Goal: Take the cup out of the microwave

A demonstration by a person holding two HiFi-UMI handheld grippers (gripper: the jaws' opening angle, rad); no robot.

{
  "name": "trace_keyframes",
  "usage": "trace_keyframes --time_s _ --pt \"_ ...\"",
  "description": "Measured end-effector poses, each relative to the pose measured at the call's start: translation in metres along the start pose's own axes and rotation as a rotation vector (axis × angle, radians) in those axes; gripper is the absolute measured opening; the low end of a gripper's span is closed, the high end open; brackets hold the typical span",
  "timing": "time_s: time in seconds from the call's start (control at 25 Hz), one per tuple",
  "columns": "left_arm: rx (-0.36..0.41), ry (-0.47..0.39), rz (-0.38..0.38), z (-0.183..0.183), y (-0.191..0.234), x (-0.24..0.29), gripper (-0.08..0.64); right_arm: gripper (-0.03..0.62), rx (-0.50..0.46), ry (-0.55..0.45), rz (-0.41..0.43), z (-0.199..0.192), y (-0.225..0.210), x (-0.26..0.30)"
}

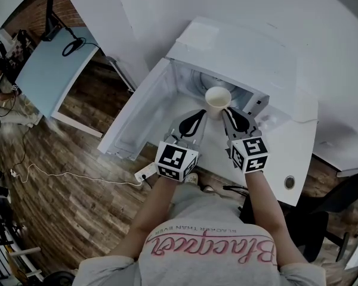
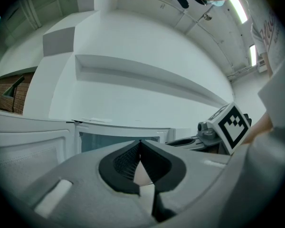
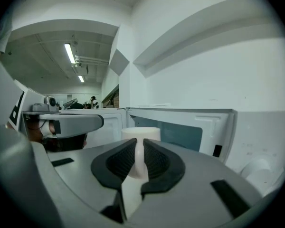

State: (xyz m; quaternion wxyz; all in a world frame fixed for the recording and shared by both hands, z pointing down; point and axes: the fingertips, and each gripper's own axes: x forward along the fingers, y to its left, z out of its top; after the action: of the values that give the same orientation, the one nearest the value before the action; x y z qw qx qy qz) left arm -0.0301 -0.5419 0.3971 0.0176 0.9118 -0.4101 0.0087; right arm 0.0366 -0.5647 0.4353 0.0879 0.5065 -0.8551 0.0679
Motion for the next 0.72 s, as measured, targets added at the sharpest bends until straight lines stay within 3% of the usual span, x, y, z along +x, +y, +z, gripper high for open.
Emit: trace_keyframes --time_s 0.72 --pt "0.031 -0.036 -0.006 0.019 -0.009 0.004 0.005 0.054 0.000 -0.122 0.027 0.054 0.007 -0.054"
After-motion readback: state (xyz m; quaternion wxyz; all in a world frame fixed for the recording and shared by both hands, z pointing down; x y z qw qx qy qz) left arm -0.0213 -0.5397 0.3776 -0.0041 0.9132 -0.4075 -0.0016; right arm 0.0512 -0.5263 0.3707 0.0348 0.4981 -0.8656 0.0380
